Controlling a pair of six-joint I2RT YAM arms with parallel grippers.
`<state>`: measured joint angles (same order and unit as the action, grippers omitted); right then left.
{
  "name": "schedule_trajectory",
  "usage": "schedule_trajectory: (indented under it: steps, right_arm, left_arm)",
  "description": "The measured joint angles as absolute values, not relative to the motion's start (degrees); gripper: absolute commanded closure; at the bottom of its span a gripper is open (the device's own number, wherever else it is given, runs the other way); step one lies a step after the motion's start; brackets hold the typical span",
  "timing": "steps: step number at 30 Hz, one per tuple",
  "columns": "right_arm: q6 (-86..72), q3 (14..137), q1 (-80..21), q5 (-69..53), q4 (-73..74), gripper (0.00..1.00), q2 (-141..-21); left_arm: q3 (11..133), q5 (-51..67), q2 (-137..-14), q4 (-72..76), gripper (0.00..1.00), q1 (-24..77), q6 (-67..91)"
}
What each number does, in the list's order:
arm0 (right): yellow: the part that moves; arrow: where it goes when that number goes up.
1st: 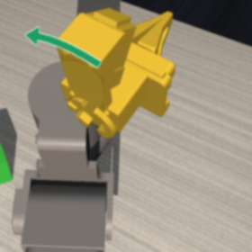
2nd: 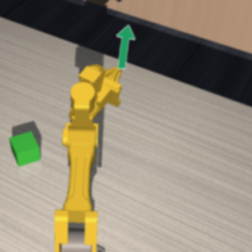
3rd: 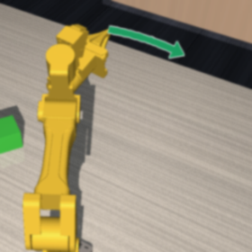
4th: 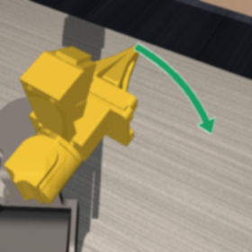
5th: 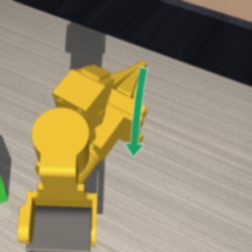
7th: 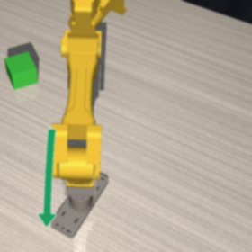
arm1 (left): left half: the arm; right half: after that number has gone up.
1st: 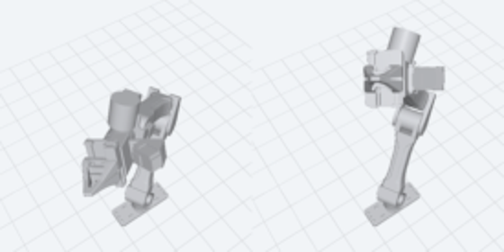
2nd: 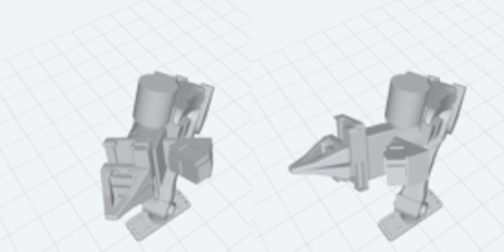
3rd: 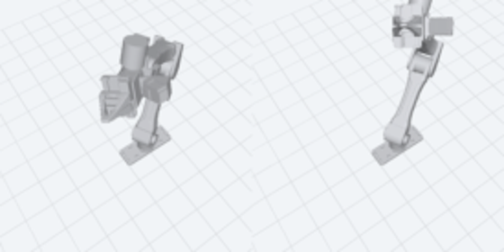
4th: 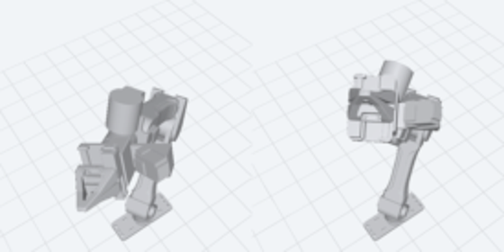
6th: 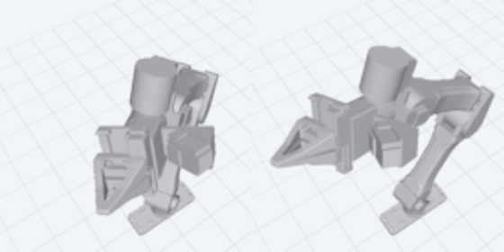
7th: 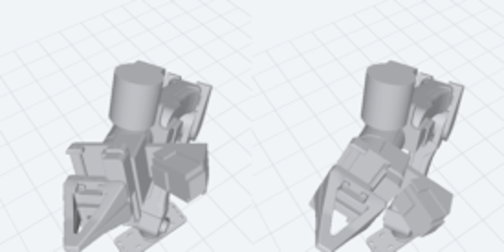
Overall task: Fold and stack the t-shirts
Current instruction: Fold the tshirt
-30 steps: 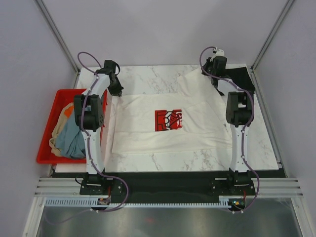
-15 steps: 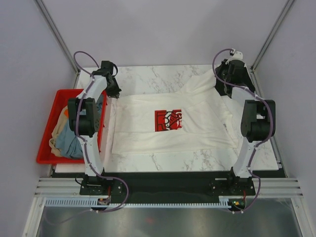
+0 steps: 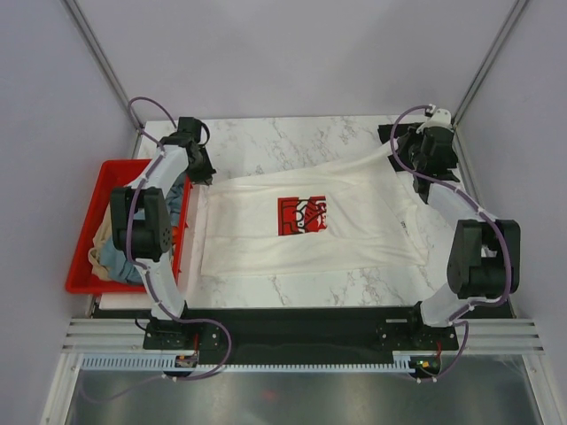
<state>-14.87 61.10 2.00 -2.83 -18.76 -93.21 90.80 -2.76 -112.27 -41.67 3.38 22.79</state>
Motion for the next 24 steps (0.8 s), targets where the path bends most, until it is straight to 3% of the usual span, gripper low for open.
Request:
schedule_trajectory:
  steps: [24]
  right_arm:
    - [-15.75,41.45,2.0,2.61,-2.96,1.0,-62.85]
  left_arm:
    - [77.38,-5.37,-103.37,-39.92,0.98,4.75,19.62]
